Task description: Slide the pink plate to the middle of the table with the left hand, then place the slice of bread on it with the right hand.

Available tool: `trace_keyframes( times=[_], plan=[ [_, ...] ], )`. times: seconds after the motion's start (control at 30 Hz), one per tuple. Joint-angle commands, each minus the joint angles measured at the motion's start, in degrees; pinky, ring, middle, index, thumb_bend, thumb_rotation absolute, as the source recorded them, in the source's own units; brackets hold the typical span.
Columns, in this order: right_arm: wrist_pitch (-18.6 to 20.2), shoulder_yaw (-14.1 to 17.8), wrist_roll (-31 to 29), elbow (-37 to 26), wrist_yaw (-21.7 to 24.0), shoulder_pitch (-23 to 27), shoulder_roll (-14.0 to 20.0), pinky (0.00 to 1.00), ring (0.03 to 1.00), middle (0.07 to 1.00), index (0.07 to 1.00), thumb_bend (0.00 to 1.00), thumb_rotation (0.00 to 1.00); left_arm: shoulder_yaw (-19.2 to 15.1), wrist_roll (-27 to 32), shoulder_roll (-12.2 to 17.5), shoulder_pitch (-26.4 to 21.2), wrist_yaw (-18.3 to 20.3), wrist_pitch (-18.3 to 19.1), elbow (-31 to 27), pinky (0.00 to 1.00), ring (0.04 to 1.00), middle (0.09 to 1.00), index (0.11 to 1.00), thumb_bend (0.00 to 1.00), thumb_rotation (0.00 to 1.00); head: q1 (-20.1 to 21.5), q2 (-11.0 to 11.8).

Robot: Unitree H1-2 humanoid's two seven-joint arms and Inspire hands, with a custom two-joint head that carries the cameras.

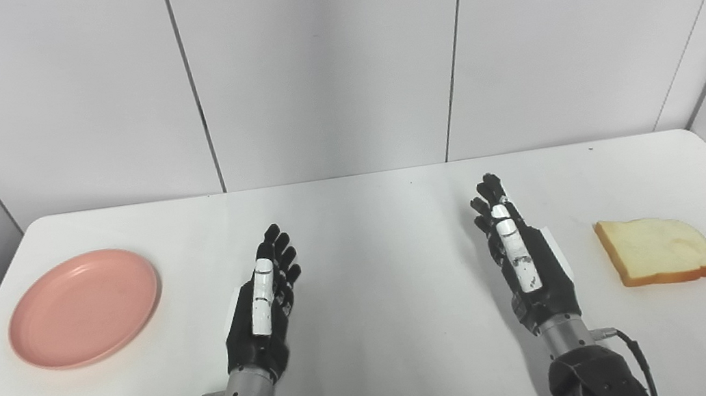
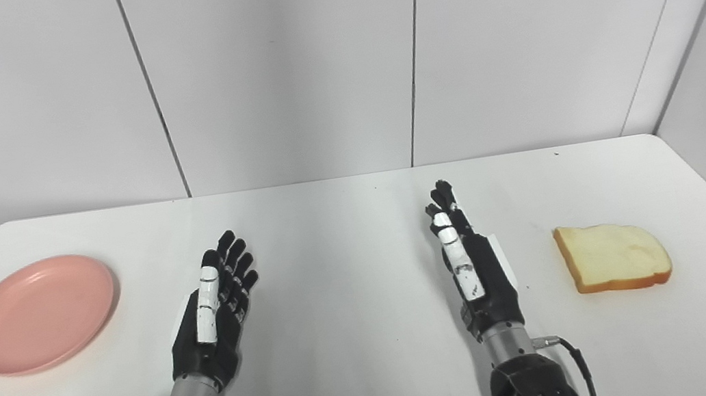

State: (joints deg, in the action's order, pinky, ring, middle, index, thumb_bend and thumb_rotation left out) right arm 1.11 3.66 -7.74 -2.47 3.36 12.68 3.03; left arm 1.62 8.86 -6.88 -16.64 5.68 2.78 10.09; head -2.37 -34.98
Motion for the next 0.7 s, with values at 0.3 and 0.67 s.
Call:
trace_keyframes(
  times=[0.3, 0.67],
  plan=[
    [-0.32, -0.17, -0.05, -1.5, -0.13, 1.94, -0.13, 1.0, 0.971, 0.986, 0.988, 0.66, 0.92, 0.11, 0.58, 0.18, -1.19, 0.65, -1.15, -1.79, 1.0, 1.0, 0.997, 0.963, 0.7, 0.94, -0.03, 0.39],
    [-0.01, -0.17, -0.46, -1.62, 0.03, 1.81, -0.12, 1.0, 0.975, 0.989, 0.988, 0.69, 0.92, 0.04, 0.91, -0.06, -1.14, 0.39, -0.45, -2.12, 1.0, 1.0, 0.996, 0.958, 0.7, 0.93, -0.22, 0.21]
  ],
)
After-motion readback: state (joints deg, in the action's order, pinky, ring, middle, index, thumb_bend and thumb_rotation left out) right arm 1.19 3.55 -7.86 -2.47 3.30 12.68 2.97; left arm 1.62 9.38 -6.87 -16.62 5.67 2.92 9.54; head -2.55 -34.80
